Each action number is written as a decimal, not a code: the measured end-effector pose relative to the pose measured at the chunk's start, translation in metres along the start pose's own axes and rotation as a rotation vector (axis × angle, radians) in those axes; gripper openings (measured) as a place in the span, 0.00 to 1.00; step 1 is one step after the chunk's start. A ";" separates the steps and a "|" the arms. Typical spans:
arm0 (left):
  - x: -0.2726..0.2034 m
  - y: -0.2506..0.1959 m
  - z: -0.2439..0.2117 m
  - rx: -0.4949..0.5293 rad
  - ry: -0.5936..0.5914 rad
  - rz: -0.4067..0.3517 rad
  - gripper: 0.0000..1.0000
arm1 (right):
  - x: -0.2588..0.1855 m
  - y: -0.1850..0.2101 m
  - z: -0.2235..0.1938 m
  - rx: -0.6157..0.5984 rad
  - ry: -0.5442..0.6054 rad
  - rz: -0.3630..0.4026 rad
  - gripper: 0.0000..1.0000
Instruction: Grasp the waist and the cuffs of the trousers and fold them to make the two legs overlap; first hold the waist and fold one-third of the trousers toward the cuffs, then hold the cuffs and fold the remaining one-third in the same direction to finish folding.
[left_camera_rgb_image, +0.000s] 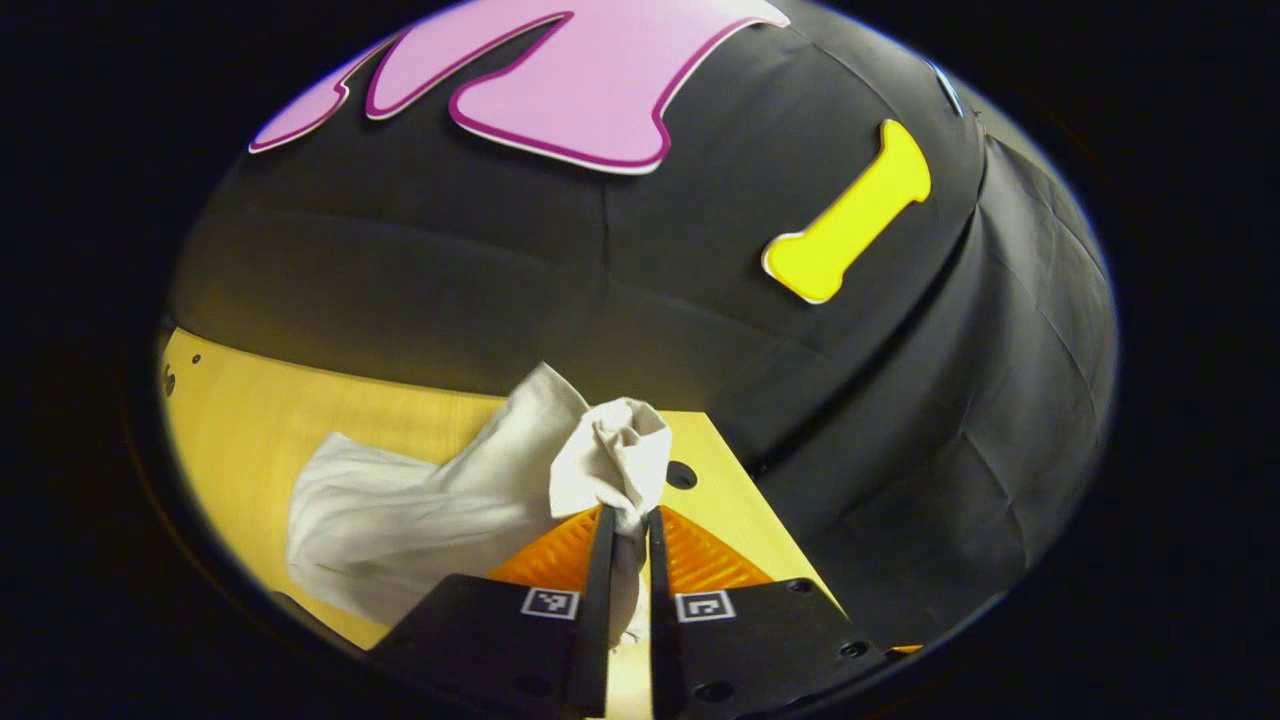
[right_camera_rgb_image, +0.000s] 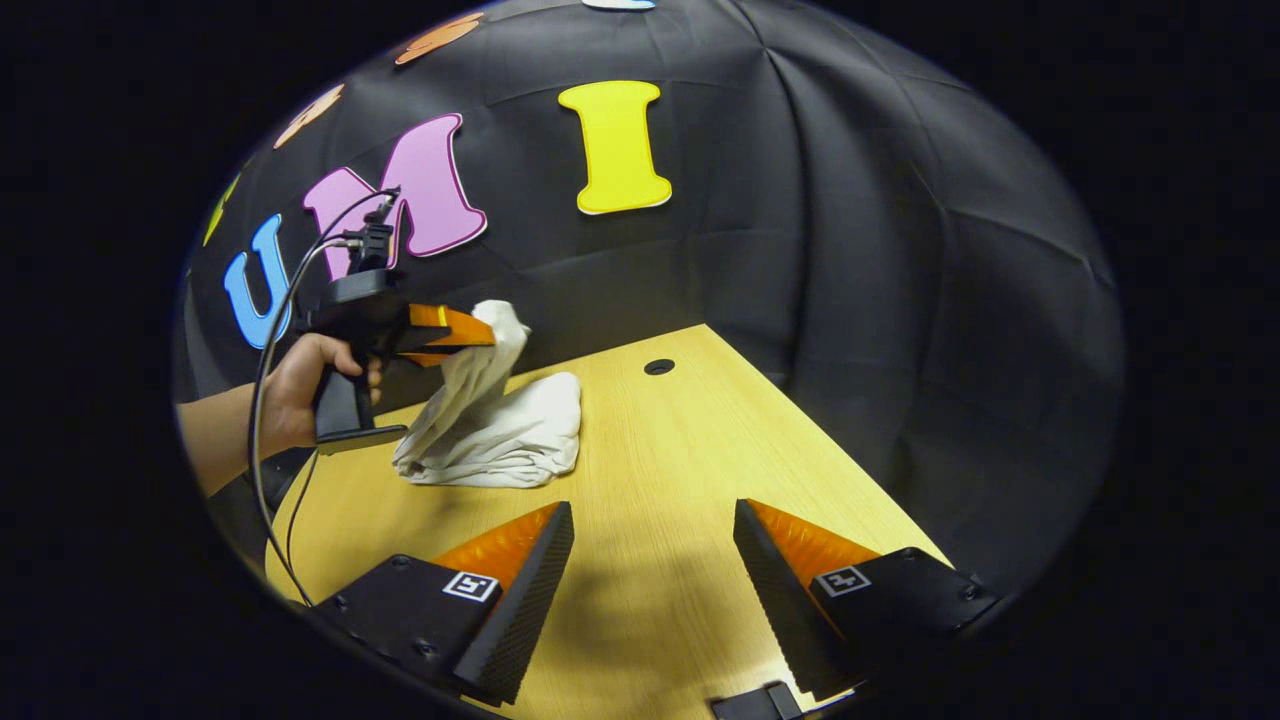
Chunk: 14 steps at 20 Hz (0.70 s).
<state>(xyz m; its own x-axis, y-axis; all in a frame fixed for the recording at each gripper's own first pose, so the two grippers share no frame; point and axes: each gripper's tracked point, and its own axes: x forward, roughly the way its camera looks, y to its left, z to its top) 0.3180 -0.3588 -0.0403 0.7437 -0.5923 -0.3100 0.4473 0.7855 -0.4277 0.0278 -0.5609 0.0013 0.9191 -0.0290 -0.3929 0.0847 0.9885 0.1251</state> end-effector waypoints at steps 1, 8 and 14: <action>-0.007 -0.002 0.003 -0.004 -0.001 -0.021 0.32 | -0.001 -0.001 0.001 -0.011 -0.002 0.001 0.99; -0.088 0.017 0.007 0.142 -0.078 0.076 0.96 | -0.046 0.017 0.012 -0.084 -0.045 0.013 0.99; -0.250 0.049 0.005 0.257 -0.228 0.216 0.98 | -0.106 0.046 0.027 -0.131 -0.102 0.009 0.98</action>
<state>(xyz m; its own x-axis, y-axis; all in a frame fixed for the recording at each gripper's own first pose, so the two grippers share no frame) 0.1567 -0.1711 0.0203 0.9123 -0.3764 -0.1610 0.3569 0.9239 -0.1380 -0.0556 -0.5164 0.0737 0.9546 -0.0287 -0.2966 0.0319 0.9995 0.0060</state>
